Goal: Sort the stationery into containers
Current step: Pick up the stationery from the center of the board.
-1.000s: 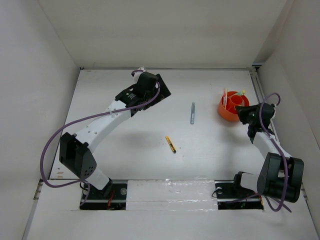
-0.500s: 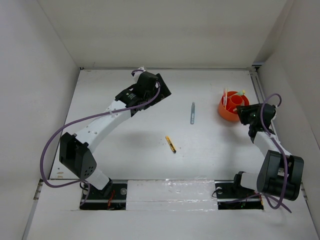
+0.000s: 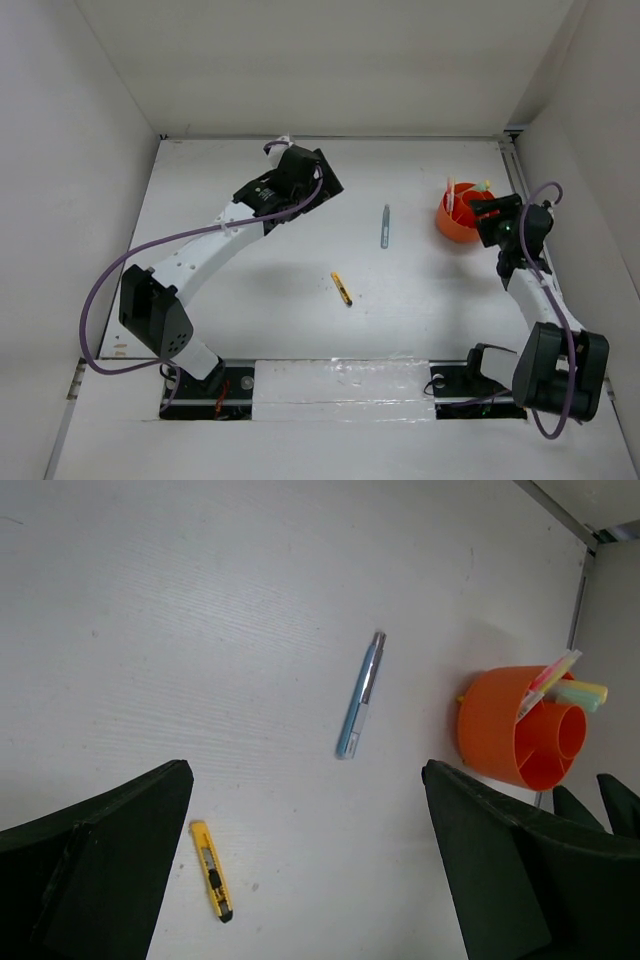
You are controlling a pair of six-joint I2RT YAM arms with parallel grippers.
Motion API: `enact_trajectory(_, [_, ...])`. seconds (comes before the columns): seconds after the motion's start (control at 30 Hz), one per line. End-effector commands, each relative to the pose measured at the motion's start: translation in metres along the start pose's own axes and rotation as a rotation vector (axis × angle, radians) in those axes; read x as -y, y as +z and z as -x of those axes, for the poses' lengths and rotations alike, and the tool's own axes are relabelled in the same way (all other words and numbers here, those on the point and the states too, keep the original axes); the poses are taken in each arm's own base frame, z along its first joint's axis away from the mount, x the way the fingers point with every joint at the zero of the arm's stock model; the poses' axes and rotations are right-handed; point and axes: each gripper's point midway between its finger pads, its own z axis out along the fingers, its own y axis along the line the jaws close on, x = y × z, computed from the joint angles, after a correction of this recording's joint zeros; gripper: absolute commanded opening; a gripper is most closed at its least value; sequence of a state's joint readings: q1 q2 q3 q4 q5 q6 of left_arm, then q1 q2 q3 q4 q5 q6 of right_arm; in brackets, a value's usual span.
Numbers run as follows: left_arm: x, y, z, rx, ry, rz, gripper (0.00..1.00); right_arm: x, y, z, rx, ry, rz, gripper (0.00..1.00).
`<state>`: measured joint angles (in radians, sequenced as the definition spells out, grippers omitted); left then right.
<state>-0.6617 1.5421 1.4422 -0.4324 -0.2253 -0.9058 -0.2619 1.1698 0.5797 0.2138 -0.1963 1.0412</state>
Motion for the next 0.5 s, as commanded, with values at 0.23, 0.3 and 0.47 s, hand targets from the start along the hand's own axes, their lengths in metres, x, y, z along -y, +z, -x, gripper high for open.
enact_trajectory(0.23, [-0.040, -0.017, -0.048, -0.039, -0.086, 0.144, 0.99, -0.090, -0.057, -0.036, 0.036, -0.580, 0.167, 0.80])
enact_trajectory(0.3, [-0.045, -0.021, -0.074, -0.050, -0.109, 0.168, 0.99, -0.097, -0.059, -0.043, -0.004, -0.638, 0.199, 0.80])
enact_trajectory(0.47, [-0.068, -0.020, -0.154, -0.162, -0.059, 0.308, 0.99, -0.107, -0.052, -0.063, -0.154, -0.820, 0.246, 0.81])
